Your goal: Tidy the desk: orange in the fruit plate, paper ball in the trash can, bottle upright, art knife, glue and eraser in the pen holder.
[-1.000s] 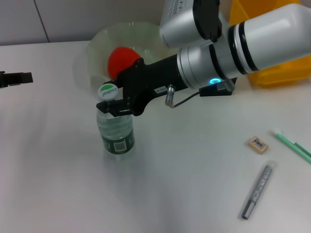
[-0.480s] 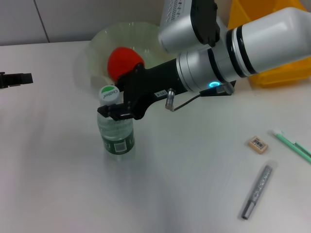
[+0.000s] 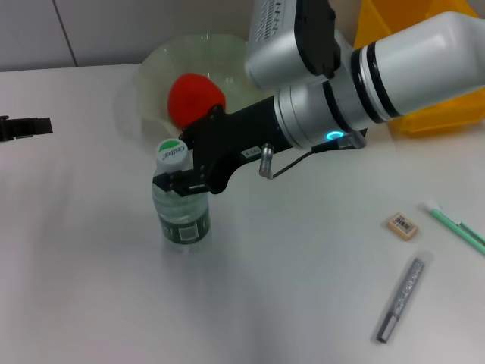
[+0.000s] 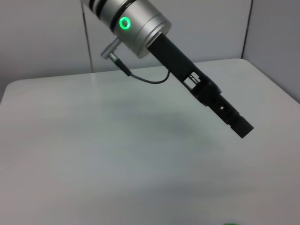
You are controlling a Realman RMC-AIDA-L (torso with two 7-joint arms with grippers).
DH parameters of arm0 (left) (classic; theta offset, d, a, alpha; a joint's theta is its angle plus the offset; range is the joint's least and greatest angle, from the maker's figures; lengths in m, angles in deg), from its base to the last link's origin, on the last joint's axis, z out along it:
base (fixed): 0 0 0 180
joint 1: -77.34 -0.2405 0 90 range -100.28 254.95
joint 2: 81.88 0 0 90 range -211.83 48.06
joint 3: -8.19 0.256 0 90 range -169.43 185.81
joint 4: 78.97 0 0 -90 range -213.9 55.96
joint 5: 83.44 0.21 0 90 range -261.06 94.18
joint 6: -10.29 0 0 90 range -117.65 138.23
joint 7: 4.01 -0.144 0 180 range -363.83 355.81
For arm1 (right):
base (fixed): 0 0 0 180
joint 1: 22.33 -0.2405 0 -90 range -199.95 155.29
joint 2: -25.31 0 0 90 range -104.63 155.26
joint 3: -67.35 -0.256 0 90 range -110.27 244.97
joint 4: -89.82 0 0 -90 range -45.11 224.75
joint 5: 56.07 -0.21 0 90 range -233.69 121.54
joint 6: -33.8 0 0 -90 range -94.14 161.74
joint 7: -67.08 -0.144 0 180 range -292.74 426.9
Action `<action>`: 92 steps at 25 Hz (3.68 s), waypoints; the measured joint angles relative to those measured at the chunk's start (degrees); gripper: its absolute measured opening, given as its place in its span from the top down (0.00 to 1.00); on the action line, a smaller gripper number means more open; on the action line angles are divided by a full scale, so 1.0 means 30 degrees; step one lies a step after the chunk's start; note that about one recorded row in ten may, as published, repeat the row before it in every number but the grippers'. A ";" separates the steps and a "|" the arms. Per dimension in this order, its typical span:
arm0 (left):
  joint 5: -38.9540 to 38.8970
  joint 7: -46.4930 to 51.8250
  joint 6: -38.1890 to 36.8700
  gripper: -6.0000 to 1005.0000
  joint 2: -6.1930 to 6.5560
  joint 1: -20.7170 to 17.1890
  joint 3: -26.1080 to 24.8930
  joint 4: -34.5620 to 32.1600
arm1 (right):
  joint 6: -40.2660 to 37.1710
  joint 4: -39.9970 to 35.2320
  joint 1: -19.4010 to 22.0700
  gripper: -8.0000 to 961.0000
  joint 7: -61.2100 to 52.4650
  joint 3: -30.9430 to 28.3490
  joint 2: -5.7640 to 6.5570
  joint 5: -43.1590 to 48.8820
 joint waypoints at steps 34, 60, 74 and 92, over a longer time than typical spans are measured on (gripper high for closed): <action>-0.0050 -0.0026 -0.0117 0.55 0.0000 -0.0131 -0.0001 0.0027 | -0.0661 -0.0333 -0.0830 0.46 -0.0679 -0.0078 0.0006 0.1055; -0.0137 -0.0026 -0.0152 0.55 0.0000 -0.0204 0.0000 0.0026 | -0.0600 0.0312 -0.1106 0.40 -0.0857 -0.0278 0.0005 0.0856; -0.0185 -0.0026 -0.0204 0.55 -0.0029 -0.0370 0.0000 0.0025 | -0.0610 0.0679 -0.1375 0.38 -0.1188 -0.0254 0.0006 0.0983; -0.0209 -0.0026 -0.0204 0.55 -0.0002 -0.0411 0.0026 0.0026 | -0.0849 -0.0843 -0.1220 0.38 -0.1249 -0.0454 0.0005 0.1028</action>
